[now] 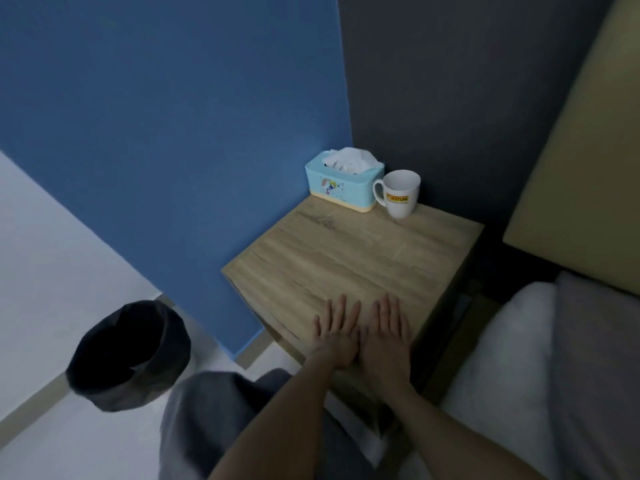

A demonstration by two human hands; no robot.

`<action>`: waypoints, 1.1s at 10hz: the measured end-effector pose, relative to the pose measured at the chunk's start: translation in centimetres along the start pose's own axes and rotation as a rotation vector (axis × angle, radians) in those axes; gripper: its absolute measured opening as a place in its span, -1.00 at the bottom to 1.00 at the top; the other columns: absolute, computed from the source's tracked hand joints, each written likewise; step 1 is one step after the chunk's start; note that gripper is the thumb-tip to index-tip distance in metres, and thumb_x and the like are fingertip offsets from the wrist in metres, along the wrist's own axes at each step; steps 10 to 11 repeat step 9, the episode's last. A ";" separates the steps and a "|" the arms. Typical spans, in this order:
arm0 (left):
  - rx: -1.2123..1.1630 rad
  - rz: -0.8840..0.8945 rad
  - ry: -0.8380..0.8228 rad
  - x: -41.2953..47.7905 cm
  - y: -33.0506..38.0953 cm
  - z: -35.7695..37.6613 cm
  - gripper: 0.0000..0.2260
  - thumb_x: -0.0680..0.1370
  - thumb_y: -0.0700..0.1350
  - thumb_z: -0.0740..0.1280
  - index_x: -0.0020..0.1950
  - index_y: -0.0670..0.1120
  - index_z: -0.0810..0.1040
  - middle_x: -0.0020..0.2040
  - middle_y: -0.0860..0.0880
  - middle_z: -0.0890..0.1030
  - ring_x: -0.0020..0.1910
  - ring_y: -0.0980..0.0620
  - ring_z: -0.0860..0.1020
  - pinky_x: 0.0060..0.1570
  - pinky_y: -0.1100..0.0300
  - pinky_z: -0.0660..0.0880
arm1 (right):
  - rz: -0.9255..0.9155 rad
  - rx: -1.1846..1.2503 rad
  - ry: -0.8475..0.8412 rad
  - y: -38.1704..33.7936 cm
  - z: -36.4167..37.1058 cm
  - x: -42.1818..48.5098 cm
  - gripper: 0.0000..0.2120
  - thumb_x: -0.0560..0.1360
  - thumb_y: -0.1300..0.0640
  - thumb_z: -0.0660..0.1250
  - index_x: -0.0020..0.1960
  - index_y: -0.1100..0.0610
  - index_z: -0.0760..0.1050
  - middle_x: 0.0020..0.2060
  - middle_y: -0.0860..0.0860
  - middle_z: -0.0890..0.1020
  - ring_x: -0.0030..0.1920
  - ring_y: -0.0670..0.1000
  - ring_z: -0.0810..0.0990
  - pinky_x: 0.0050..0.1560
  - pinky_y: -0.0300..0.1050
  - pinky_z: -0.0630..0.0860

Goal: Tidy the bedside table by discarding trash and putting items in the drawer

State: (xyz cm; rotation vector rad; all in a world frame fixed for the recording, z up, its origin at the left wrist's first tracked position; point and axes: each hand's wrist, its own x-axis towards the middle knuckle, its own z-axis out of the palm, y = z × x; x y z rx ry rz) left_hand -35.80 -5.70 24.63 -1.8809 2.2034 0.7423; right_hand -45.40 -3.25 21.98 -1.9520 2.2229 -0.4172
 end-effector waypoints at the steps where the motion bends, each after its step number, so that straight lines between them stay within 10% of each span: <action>1: -0.055 0.005 -0.007 -0.2 0.2 0.0 -0.51 0.59 0.21 -0.26 0.50 0.16 -0.29 0.53 0.04 -0.36 0.48 0.00 -0.40 0.46 -0.07 -0.33 | -0.018 -0.042 0.017 -0.1 0.2 -0.1 -0.43 0.52 0.00 -0.06 0.40 0.30 0.24 0.43 0.23 0.27 0.47 0.17 0.17 0.39 0.12 0.09; 3: -0.031 0.056 0.099 -1.0 -0.2 0.1 -0.18 0.05 0.34 -0.76 0.33 0.28 -0.51 0.50 0.00 -0.40 0.48 -0.08 -0.39 0.48 -0.11 -0.29 | -0.049 -0.166 0.041 -0.2 0.2 0.0 -0.49 0.53 0.02 0.00 0.39 0.26 0.28 0.41 0.19 0.34 0.45 0.17 0.22 0.39 0.07 0.02; 5: 0.014 0.189 0.175 -0.4 -1.5 2.5 -0.44 0.50 0.20 -0.28 0.42 0.16 -0.49 0.49 -0.07 -0.38 0.49 -0.19 -0.35 0.47 -0.14 -0.27 | -0.067 -0.302 -0.026 0.0 0.5 0.0 -0.51 0.58 0.05 -0.11 0.35 0.26 0.34 0.35 0.19 0.43 0.40 0.16 0.33 0.40 -0.01 -0.03; 6: 0.034 0.301 0.222 0.3 -3.0 2.4 -0.44 0.53 0.10 -0.01 0.53 0.09 -0.01 0.54 -0.13 -0.06 0.53 -0.25 -0.04 0.46 -0.04 -0.10 | -0.063 -0.392 -0.132 -0.8 0.6 -0.1 -0.46 0.60 0.03 -0.20 0.38 0.28 0.30 0.38 0.21 0.38 0.42 0.20 0.28 0.38 0.06 0.03; 7: -0.009 0.513 0.112 1.2 -5.0 -1.7 -0.48 0.45 0.00 0.10 0.42 0.04 0.36 0.47 -0.08 0.26 0.44 -0.21 0.31 0.40 0.03 0.10 | 0.277 -0.360 -0.271 -5.0 0.1 0.8 -0.44 0.43 0.04 0.19 0.35 0.31 0.34 0.37 0.24 0.38 0.38 0.25 0.32 0.33 0.07 0.09; 8: 0.003 0.550 -0.186 1.3 -6.3 -4.5 -0.47 0.56 -0.06 0.09 0.54 -0.01 0.08 0.57 -0.05 0.03 0.55 -0.11 0.01 0.50 0.00 -0.05 | 0.395 -0.229 -0.361 -7.8 -1.1 1.0 -0.34 0.37 0.05 0.28 0.39 0.33 0.24 0.42 0.24 0.26 0.44 0.23 0.15 0.38 0.02 0.02; 9: -0.111 0.437 -0.469 -1.4 -9.1 -9.7 -0.47 0.61 -0.09 0.15 0.54 -0.05 0.06 0.55 -0.08 0.15 0.50 -0.10 0.16 0.45 -0.03 0.15 | 0.306 0.085 -0.498 -11.6 -3.7 1.1 -0.43 0.51 0.01 0.02 0.45 0.26 0.16 0.46 0.17 0.22 0.49 0.12 0.01 0.45 -0.17 -0.07; 11: -0.111 0.437 -0.469 -1.4 -9.1 -9.7 -0.47 0.61 -0.09 0.15 0.54 -0.05 0.06 0.55 -0.08 0.15 0.50 -0.10 0.16 0.45 -0.03 0.15 | 0.306 0.085 -0.498 -11.6 -3.7 1.1 -0.43 0.51 0.01 0.02 0.45 0.26 0.16 0.46 0.17 0.22 0.49 0.12 0.01 0.45 -0.17 -0.07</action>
